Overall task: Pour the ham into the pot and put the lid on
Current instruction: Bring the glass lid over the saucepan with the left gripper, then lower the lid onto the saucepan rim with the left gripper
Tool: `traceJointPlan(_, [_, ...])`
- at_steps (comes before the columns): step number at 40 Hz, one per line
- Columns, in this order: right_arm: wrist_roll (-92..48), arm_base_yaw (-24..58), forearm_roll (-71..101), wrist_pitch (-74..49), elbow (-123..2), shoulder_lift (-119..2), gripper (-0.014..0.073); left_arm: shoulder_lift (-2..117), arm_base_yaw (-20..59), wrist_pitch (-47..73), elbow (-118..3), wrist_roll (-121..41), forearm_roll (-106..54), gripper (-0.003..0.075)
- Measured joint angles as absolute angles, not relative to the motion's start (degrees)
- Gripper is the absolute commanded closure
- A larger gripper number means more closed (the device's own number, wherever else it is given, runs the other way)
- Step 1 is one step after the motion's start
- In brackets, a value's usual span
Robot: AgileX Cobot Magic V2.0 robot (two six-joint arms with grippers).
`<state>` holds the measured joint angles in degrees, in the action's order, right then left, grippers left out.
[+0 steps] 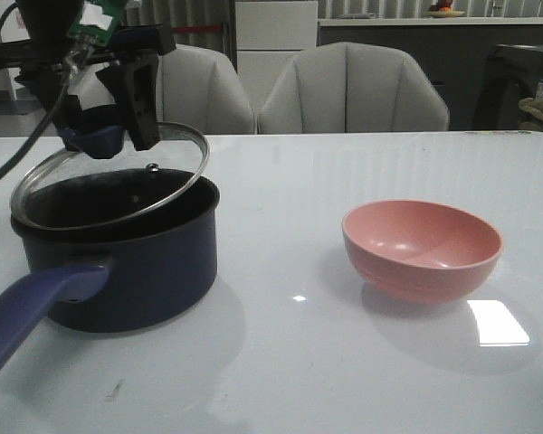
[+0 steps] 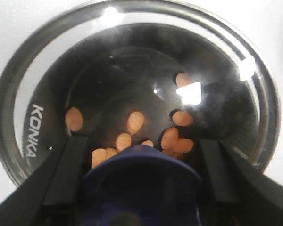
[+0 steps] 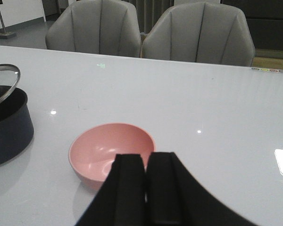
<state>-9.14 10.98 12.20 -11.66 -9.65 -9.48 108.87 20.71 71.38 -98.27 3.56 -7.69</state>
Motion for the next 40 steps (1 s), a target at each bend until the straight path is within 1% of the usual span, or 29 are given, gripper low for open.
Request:
traceJointPlan(19, [-9.14,10.98,12.2,-11.66,-9.65,-9.48,0.0447,109.0,21.03,68.81,-94.86,3.76,-7.44,0.0605])
traceJointPlan(40, [-9.14,10.98,12.2,-11.66,-9.65,-9.48,0.0447,108.9,21.03,69.42,-95.49,3.84,-6.67,0.0605])
